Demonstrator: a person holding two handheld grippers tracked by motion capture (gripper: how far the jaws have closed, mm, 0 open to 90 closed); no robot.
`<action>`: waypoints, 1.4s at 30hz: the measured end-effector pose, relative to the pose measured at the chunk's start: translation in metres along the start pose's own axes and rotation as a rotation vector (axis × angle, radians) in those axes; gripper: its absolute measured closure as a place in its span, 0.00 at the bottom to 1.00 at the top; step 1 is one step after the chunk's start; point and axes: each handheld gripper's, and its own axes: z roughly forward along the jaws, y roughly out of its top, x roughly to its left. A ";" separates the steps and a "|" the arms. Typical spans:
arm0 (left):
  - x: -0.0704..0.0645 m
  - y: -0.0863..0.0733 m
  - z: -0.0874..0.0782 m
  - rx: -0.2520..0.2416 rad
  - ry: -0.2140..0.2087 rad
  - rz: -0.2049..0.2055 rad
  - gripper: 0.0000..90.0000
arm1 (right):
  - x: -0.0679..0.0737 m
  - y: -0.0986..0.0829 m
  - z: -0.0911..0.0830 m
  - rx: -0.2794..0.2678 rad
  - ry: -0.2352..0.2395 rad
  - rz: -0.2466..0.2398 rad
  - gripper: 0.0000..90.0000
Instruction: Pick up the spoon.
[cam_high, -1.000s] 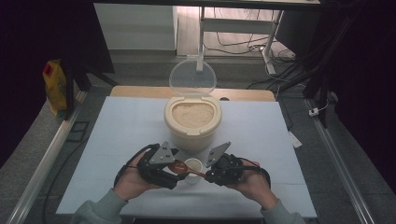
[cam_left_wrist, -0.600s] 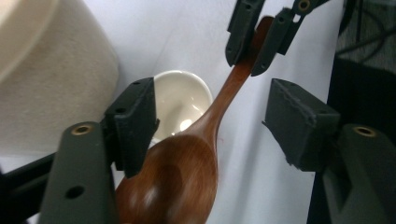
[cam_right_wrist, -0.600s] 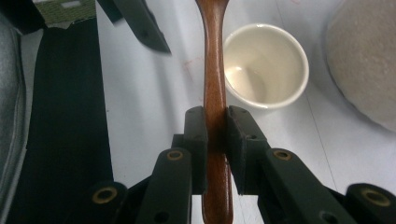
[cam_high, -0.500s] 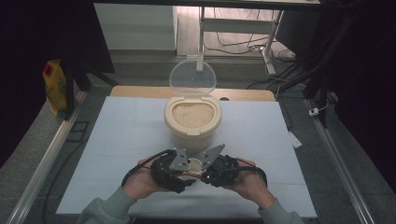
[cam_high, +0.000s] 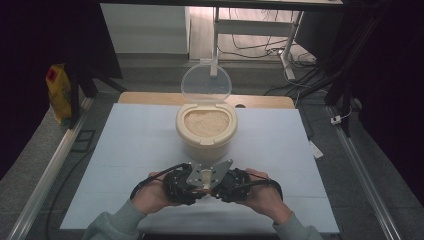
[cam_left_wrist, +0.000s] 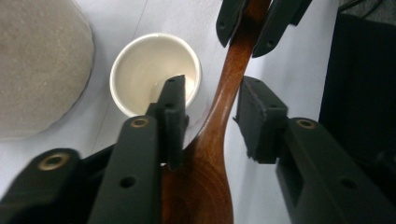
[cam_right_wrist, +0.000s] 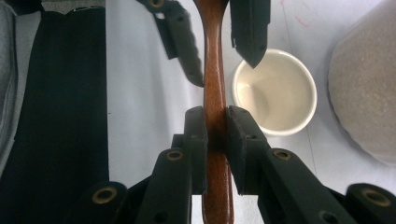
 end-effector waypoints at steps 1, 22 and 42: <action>0.000 0.000 0.000 0.000 0.000 0.000 0.72 | 0.000 0.000 0.000 -0.002 0.001 0.003 0.86; 0.007 -0.009 -0.002 -0.037 0.031 -0.027 0.89 | -0.014 -0.022 -0.017 -0.276 -0.125 0.188 0.59; 0.011 -0.012 -0.008 -0.104 0.102 -0.085 0.89 | -0.016 -0.076 -0.023 -0.512 -0.230 0.556 0.51</action>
